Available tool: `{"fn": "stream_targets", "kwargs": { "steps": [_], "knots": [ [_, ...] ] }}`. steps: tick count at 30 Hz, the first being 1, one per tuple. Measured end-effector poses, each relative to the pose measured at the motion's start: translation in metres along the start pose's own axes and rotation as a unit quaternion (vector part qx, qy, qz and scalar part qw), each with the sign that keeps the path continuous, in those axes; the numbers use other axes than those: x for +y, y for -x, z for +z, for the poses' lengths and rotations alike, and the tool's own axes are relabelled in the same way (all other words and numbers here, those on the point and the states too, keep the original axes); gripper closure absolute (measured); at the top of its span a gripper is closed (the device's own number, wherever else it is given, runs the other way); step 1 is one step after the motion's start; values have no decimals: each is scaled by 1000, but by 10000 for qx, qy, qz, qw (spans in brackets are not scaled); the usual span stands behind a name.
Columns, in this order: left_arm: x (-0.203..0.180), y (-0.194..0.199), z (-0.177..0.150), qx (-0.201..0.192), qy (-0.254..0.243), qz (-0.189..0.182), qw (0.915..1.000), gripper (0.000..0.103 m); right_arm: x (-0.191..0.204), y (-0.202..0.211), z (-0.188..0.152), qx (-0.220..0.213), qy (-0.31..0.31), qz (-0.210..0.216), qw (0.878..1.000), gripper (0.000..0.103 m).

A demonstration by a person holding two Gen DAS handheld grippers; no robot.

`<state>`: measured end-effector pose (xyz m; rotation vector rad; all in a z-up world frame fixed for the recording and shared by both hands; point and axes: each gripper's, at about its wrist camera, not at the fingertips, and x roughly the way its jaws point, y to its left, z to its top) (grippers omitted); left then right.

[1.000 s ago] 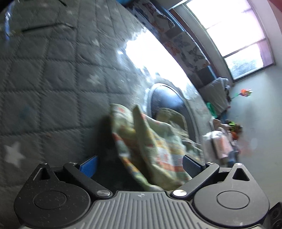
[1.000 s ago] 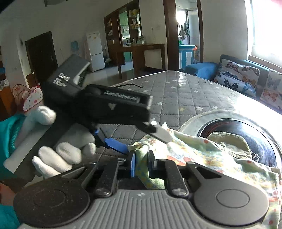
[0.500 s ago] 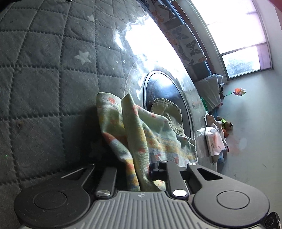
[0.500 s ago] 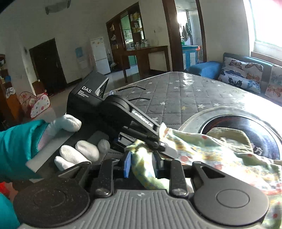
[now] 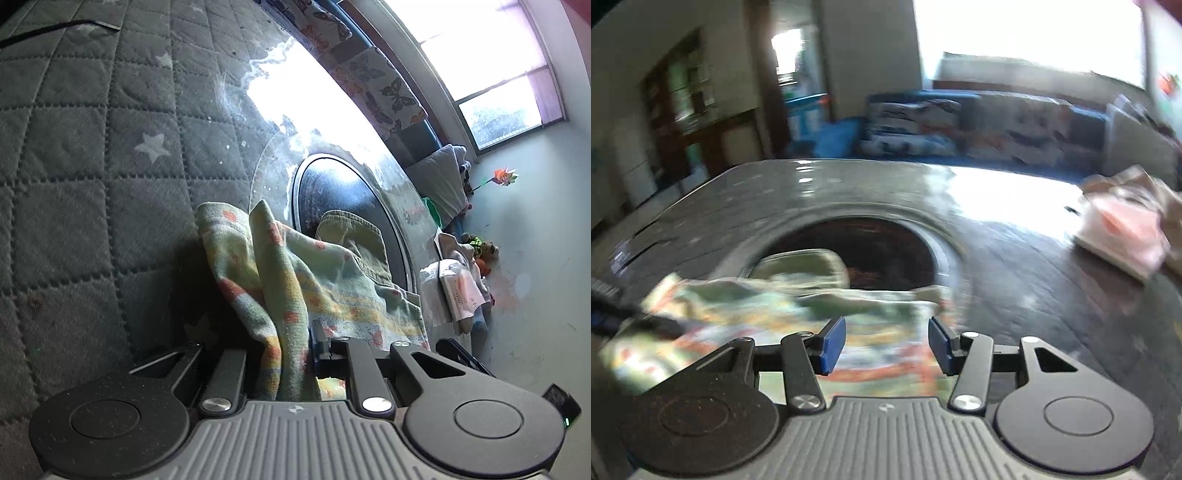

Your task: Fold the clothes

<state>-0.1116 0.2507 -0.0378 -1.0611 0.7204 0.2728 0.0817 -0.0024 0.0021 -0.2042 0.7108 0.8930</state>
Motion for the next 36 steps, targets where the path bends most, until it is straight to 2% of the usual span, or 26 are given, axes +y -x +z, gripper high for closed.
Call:
{"fn": "stream_targets", "kwargs": {
  "steps": [7,11,13,14,16,18,22,28,36],
  "knots": [
    [-4,0,2,-24,-146,101,9998,87,-22,-30,-8,257,-491,-86,9984,51],
    [-6,-1,3,-30,-206,145,9997,87,-22,-30,-13,215,-616,-79,9978,52],
    [-7,-2,3,-39,-251,175,9995,87,-18,-28,-14,240,-606,8,9979,67],
    [-8,-2,3,-49,-281,195,9994,87,-15,-27,-14,254,-583,3,9980,71],
    [-10,-2,4,-74,-345,241,9991,87,-13,-26,-14,256,-602,12,9979,89],
    [-12,-2,4,-93,-437,306,9985,87,-14,-22,-15,210,-693,73,9973,93],
    [-22,0,4,-129,-676,358,9970,89,-11,-3,-14,-23,-686,93,9976,95],
    [-50,-1,5,-86,-1133,207,9933,90,-9,40,-13,-440,-604,61,9972,95],
    [-106,-35,-6,273,-1777,-52,9837,91,-30,87,-16,-754,-715,-463,9935,96]
  ]
}}
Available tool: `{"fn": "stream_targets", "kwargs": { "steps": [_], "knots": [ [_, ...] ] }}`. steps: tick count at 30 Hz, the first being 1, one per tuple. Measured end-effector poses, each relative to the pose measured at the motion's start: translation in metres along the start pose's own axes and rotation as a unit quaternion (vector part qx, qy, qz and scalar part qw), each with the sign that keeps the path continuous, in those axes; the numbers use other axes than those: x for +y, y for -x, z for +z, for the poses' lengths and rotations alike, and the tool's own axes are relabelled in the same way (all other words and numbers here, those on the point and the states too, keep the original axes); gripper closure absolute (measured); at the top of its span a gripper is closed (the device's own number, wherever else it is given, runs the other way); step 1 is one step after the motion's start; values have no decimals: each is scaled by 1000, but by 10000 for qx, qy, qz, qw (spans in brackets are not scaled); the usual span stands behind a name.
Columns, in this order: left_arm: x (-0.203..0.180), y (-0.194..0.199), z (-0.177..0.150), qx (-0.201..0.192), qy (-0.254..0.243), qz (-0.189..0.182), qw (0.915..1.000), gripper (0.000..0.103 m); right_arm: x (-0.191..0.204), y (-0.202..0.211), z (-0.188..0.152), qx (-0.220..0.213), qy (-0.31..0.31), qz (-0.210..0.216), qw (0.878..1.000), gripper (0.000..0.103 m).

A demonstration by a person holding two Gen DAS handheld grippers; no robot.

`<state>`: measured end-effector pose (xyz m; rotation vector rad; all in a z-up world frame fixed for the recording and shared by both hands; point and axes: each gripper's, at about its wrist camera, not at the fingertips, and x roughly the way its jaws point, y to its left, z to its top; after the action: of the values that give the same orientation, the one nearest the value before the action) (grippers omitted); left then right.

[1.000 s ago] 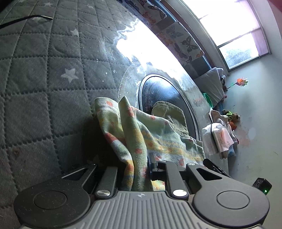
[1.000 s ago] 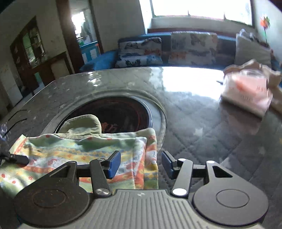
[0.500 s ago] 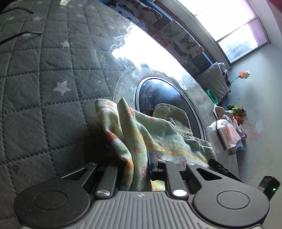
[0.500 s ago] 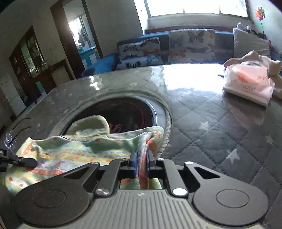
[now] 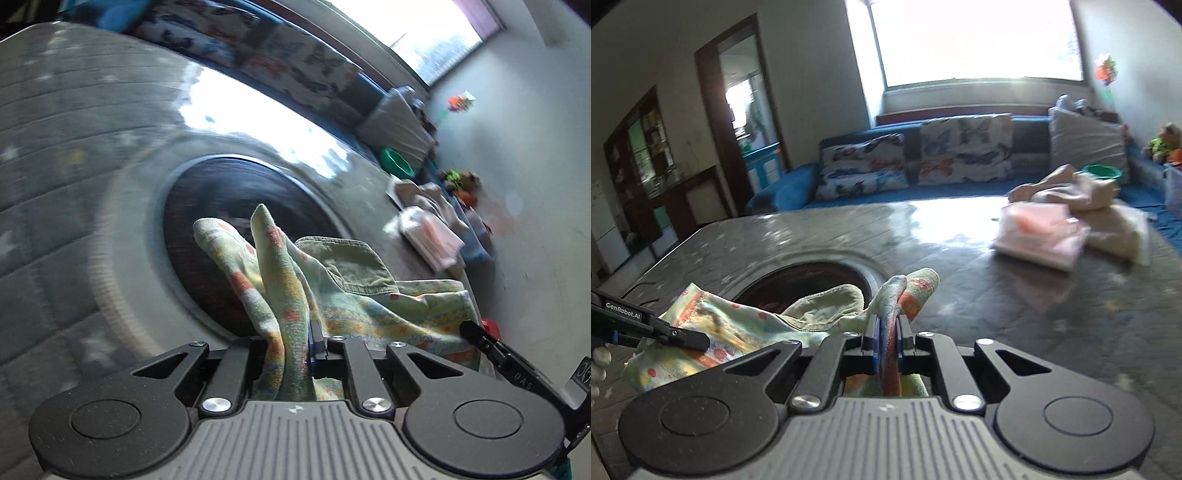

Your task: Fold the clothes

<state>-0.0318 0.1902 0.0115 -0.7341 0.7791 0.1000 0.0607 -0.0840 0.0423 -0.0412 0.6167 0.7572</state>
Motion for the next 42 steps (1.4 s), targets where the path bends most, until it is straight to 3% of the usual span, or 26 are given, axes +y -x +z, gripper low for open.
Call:
{"fn": "stream_targets", "kwargs": {
  "steps": [11,20,32,36,40,42],
  "knots": [
    [-92,-57,5,435,-896,-492,9938,91,-60,61,-5,-439,-356,-1101,9923,96],
    [-144,-87,2,693,-1527,-597,9840,91,-101,84,-17,-550,-721,-1593,9831,96],
    [-140,-129,-11,1033,-1761,-190,9788,90,-127,61,-46,-95,-1016,-1881,9768,96],
    [-136,-134,-11,1083,-1767,-54,9783,76,-132,56,-52,74,-1036,-1995,9744,95],
    [-136,-136,-12,1090,-1864,5,9764,72,-134,49,-56,248,-985,-2143,9715,90],
    [-136,-135,-12,1054,-1924,98,9756,58,-136,48,-56,296,-975,-2226,9696,87]
  ]
}}
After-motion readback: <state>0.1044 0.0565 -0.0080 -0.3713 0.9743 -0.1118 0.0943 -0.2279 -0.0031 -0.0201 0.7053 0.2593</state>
